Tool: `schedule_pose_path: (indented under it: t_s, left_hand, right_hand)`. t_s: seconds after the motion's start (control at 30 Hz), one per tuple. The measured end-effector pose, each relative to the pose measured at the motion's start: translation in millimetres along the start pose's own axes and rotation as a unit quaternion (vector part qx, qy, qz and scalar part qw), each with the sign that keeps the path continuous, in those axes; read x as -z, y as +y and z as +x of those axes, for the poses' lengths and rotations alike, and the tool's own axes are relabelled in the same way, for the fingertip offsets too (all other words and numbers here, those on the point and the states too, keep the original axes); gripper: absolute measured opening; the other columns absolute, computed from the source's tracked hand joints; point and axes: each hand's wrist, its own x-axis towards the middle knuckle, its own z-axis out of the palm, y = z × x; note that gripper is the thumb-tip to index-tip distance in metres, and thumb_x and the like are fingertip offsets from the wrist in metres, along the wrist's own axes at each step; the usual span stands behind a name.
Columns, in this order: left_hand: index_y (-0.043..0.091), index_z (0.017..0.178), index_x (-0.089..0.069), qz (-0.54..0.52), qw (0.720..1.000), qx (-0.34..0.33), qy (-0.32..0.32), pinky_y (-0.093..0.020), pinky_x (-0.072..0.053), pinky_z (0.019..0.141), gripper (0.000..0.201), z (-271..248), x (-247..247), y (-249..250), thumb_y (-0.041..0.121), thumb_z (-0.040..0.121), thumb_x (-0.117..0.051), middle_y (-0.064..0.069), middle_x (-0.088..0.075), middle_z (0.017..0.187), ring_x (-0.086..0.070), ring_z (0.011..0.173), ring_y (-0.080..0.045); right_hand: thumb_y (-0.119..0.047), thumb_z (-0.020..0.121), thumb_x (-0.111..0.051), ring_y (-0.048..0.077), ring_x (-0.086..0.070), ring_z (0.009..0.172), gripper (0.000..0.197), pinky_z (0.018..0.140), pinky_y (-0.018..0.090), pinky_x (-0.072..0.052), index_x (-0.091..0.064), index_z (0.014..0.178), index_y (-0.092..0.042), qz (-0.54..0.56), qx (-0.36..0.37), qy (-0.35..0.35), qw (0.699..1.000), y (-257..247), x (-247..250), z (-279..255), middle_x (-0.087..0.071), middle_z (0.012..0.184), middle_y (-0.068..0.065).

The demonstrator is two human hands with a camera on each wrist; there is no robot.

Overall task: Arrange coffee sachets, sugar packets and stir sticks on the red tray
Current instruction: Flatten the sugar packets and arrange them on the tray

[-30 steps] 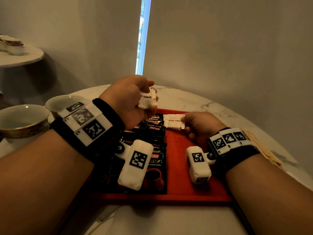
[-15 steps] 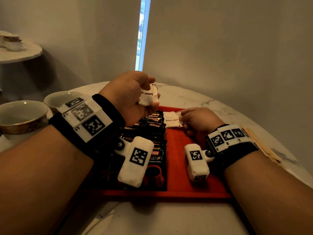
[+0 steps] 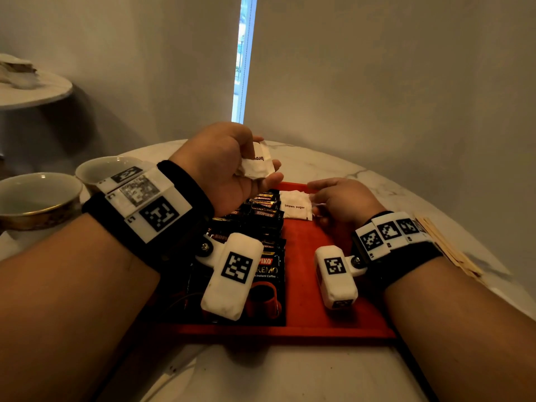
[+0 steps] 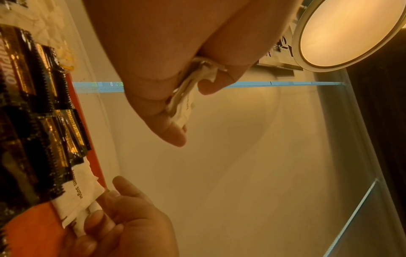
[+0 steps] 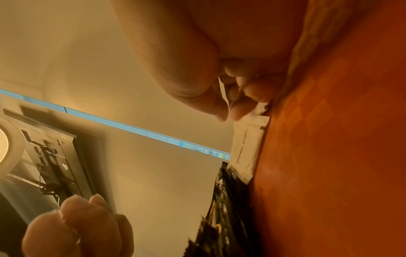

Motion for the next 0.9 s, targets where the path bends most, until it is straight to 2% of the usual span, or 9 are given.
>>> schedule_pose_path:
  t_s: [0.13, 0.23, 0.3, 0.37, 0.47, 0.6, 0.7, 0.77, 0.9]
  left_hand:
    - [0.003, 0.11, -0.054, 0.001, 1.0, -0.01, -0.009, -0.043, -0.061, 0.076, 0.029, 0, -2, -1, -0.002, 0.092, -0.032, -0.022, -0.054, 0.118, -0.067, 0.095, -0.032]
    - [0.005, 0.103, -0.056, 0.022, 0.999, -0.017, -0.039, -0.042, -0.062, 0.072, 0.023, 0, -3, -3, -0.003, 0.096, -0.035, -0.017, -0.058, 0.106, -0.069, 0.088, -0.028]
    - [0.008, 0.099, -0.058, 0.049, 0.997, -0.014, -0.066, -0.041, -0.062, 0.074, 0.023, 0, -1, -3, -0.003, 0.096, -0.038, -0.016, -0.06, 0.105, -0.067, 0.089, -0.027]
    - [0.01, 0.102, -0.06, 0.063, 0.995, -0.014, -0.075, -0.04, -0.062, 0.072, 0.025, 0, 1, -2, -0.005, 0.094, -0.041, -0.017, -0.061, 0.111, -0.067, 0.093, -0.029]
    - [0.011, 0.106, -0.063, 0.071, 0.995, -0.026, -0.064, -0.039, -0.06, 0.069, 0.023, -1, 3, -1, -0.004, 0.093, -0.051, -0.016, -0.068, 0.113, -0.071, 0.092, -0.03]
    - [0.013, 0.109, -0.065, 0.071, 0.995, -0.048, -0.05, -0.032, -0.059, 0.067, 0.024, -3, 2, -1, 0.0, 0.089, -0.061, -0.009, -0.074, 0.098, -0.073, 0.083, -0.023]
    - [0.009, 0.103, -0.063, 0.056, 0.995, -0.057, -0.064, -0.024, -0.054, 0.054, 0.016, -7, -1, -1, 0.003, 0.09, -0.063, -0.007, -0.072, 0.083, -0.07, 0.066, -0.015]
    - [0.008, 0.1, -0.06, 0.05, 0.995, -0.061, -0.06, -0.021, -0.051, 0.05, 0.01, -7, -2, -2, 0.004, 0.091, -0.061, -0.007, -0.069, 0.082, -0.067, 0.059, -0.012]
    - [0.011, 0.098, -0.058, 0.055, 0.995, -0.062, -0.05, -0.022, -0.045, 0.052, 0.011, -4, -2, -3, 0.005, 0.09, -0.063, -0.009, -0.066, 0.091, -0.061, 0.067, -0.014]
  right_hand:
    - [0.005, 0.092, -0.06, 0.014, -0.06, 0.058, 0.028, 0.046, 0.027, -0.046, -0.07, 0.109, -0.014, -0.018, 0.024, 0.008, 1.0, -5, 3, 0, -0.071, 0.096, 0.011]
    - [0.001, 0.092, -0.062, 0.014, -0.062, 0.061, 0.026, 0.049, 0.028, -0.047, -0.071, 0.112, -0.014, -0.022, 0.053, 0.02, 0.998, -9, 5, -1, -0.071, 0.092, 0.008]
    - [-0.002, 0.091, -0.063, 0.014, -0.061, 0.061, 0.022, 0.047, 0.026, -0.045, -0.072, 0.108, -0.014, 0.016, 0.067, 0.023, 0.997, -13, 4, -3, -0.072, 0.093, 0.008]
    - [-0.008, 0.092, -0.064, 0.014, -0.059, 0.06, 0.016, 0.045, 0.025, -0.04, -0.072, 0.105, -0.011, 0.088, 0.074, 0.009, 0.993, -19, 3, -8, -0.071, 0.093, 0.008]
    - [-0.022, 0.093, -0.063, 0.013, -0.052, 0.056, 0.015, 0.046, 0.024, -0.033, -0.069, 0.099, -0.01, 0.19, 0.08, -0.053, 0.977, -32, -1, -23, -0.065, 0.085, 0.005]
    - [-0.039, 0.084, -0.064, 0.013, -0.052, 0.06, 0.029, 0.053, 0.025, -0.033, -0.066, 0.097, -0.013, 0.189, 0.131, -0.186, 0.955, -44, -7, -45, -0.063, 0.084, 0.003]
    - [-0.032, 0.079, -0.064, 0.014, -0.051, 0.062, 0.028, 0.052, 0.026, -0.033, -0.063, 0.098, -0.012, 0.163, 0.178, -0.224, 0.944, -49, -13, -56, -0.062, 0.086, 0.004]
    - [-0.023, 0.078, -0.067, 0.014, -0.05, 0.061, 0.027, 0.052, 0.027, -0.034, -0.061, 0.101, -0.01, 0.154, 0.193, -0.219, 0.944, -50, -16, -58, -0.063, 0.083, 0.003]
    - [-0.01, 0.082, -0.07, 0.015, -0.049, 0.058, 0.011, 0.047, 0.024, -0.037, -0.063, 0.09, -0.012, 0.168, 0.19, -0.189, 0.949, -51, -19, -59, -0.064, 0.077, 0.006]
